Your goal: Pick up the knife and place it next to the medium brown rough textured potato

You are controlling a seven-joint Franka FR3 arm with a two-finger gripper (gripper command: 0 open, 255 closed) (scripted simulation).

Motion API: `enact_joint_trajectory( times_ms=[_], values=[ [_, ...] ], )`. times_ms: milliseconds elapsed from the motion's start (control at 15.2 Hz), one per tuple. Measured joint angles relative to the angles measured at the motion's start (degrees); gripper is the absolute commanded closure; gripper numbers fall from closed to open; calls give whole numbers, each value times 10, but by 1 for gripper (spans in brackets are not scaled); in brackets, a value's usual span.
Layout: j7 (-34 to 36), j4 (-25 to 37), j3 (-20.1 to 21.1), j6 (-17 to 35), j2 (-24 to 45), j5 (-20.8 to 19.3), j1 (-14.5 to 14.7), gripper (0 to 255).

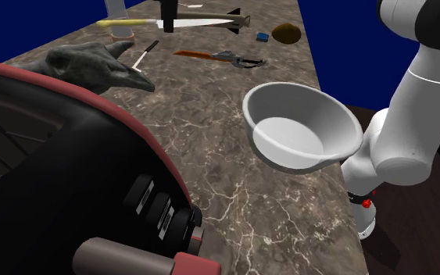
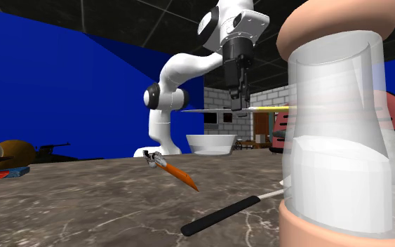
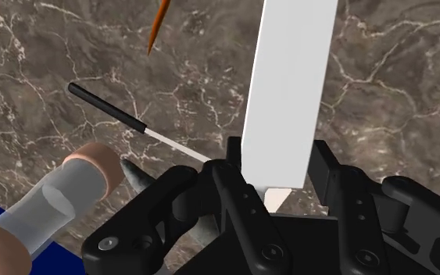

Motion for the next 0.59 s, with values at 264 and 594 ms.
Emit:
enact_joint_trajectory(
  times_ms=[264, 594],
  values=[
    [-16, 17, -5, -14, 1, 3, -9, 255],
    [-83, -36, -31, 5, -44, 31, -59, 255]
  ],
)
